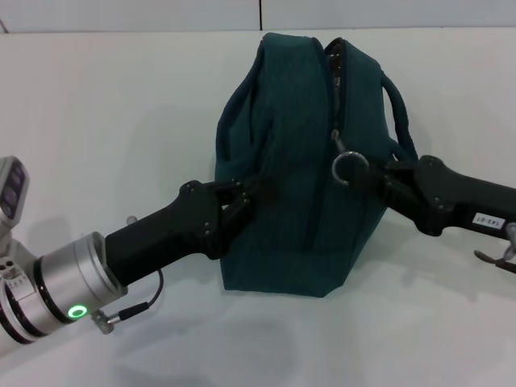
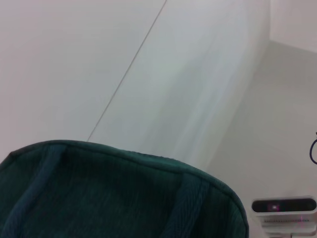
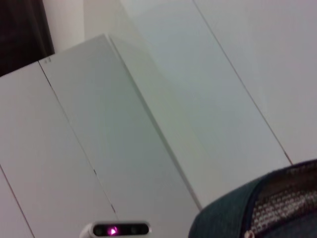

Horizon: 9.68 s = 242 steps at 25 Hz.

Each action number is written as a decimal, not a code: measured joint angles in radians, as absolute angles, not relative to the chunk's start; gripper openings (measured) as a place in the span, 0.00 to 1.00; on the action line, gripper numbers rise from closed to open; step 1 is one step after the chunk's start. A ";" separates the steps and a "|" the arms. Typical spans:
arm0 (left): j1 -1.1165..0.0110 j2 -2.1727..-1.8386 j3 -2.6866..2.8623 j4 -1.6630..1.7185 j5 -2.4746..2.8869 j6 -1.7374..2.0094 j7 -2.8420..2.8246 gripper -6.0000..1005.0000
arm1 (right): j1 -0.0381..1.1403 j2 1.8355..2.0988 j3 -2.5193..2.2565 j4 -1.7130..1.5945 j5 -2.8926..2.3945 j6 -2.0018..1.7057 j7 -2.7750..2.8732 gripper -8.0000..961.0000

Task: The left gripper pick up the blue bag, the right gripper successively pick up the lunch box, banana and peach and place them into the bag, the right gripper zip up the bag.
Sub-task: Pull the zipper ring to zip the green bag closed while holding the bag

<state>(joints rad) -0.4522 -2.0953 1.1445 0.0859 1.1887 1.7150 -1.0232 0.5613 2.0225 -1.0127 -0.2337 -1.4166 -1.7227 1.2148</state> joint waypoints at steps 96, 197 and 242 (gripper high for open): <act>-0.444 -2.077 1.177 0.139 1.405 1.826 -1.037 0.05 | 0.626 2.026 -1.022 -0.308 -1.241 -1.659 1.216 0.02; -0.702 -2.086 1.344 1.439 2.142 1.543 -2.431 0.23 | 0.577 2.028 -1.015 -0.290 -1.141 -1.645 1.063 0.02; -0.630 -2.084 1.312 1.631 1.961 1.628 -2.394 0.07 | 0.490 2.019 -1.011 -0.267 -1.031 -1.475 1.073 0.02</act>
